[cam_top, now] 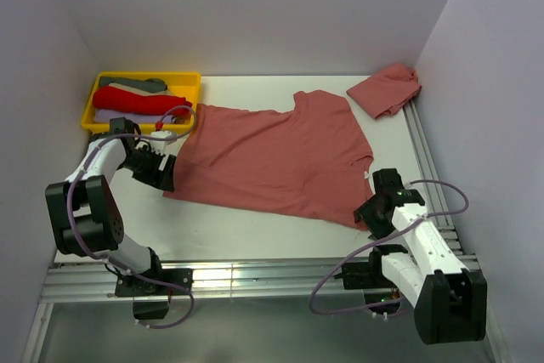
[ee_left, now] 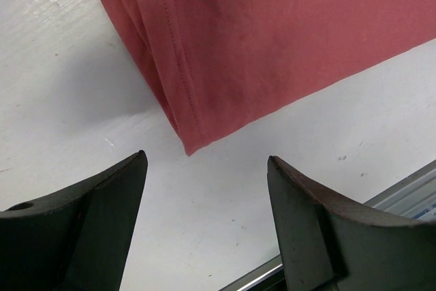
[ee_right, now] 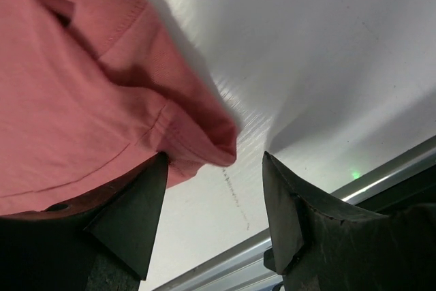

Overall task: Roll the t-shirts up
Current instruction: Fold the tshirt

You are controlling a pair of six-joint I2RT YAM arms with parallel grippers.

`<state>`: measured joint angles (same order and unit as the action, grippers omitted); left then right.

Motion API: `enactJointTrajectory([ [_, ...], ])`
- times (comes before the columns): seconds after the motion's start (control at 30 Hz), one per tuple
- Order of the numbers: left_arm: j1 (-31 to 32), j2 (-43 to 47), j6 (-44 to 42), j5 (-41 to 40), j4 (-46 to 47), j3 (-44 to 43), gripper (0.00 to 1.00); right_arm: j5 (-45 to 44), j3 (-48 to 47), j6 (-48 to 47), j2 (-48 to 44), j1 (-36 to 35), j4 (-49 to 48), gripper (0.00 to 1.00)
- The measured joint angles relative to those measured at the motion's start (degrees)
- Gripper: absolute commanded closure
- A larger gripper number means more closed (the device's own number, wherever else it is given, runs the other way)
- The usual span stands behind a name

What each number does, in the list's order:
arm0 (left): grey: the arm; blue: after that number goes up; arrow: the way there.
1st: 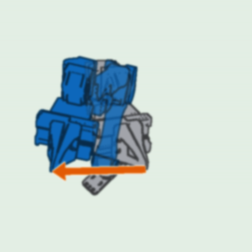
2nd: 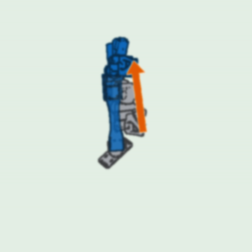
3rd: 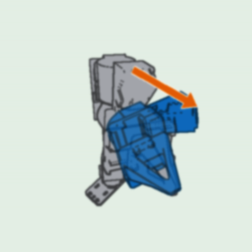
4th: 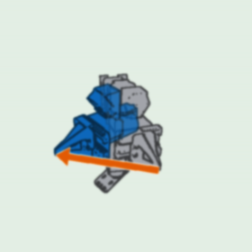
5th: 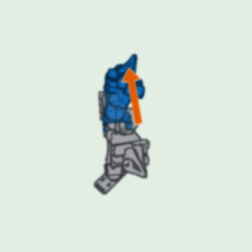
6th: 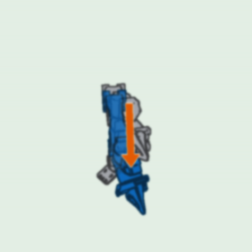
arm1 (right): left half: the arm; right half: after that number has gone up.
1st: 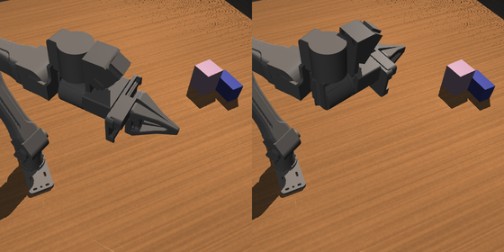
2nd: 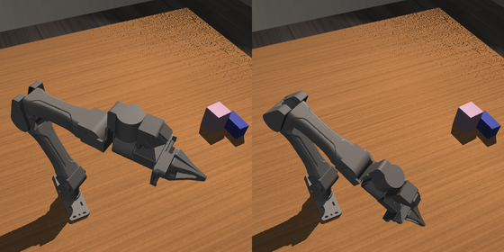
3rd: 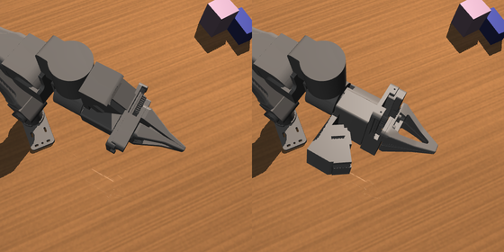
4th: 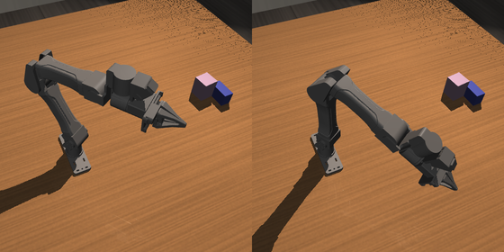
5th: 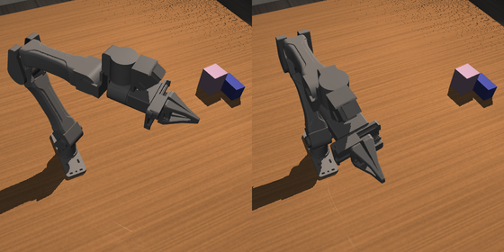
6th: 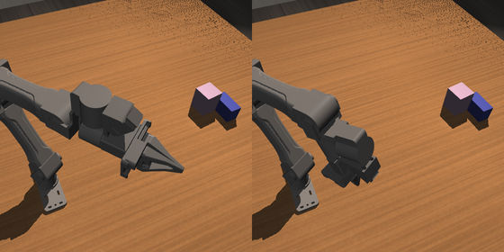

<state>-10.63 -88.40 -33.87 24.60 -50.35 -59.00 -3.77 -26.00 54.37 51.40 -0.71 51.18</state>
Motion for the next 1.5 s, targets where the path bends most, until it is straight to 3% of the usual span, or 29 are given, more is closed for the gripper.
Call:
enactJointTrajectory([
  [0.2, 0.0, -3.1, 0.2, 0.7, 0.3, 0.0, 0.23, 0.0, 1.1, 1.3, 2.4, 0.0, -2.2, 0.40],
  [0.6, 0.0, -9.1, 4.3, -1.1, 7.2, 0.0, 0.29, -2.1, 1.3, 2.1, -3.0, 0.0, -4.1, 0.67],
  [0.8, 0.1, -9.8, 6.9, -2.4, 9.6, -0.5, 0.40, -2.4, 1.3, 1.0, -4.2, 0.0, -4.5, 0.82],
  [1.17, 2.6, -10.5, 7.9, -3.7, 10.7, -0.2, 0.95, -2.7, -1.7, -0.5, -4.6, 0.0, -3.8, 0.96],
  [1.23, 2.7, -10.5, 7.3, -3.5, 9.9, -0.2, 1.00, -2.7, -2.3, -0.7, -4.6, 0.0, -3.3, 0.99],
  [1.5, 2.6, -7.3, 4.2, -4.5, 5.4, 0.9, 1.00, -2.9, -9.4, -2.9, -4.2, 0.0, 1.4, 1.00],
])
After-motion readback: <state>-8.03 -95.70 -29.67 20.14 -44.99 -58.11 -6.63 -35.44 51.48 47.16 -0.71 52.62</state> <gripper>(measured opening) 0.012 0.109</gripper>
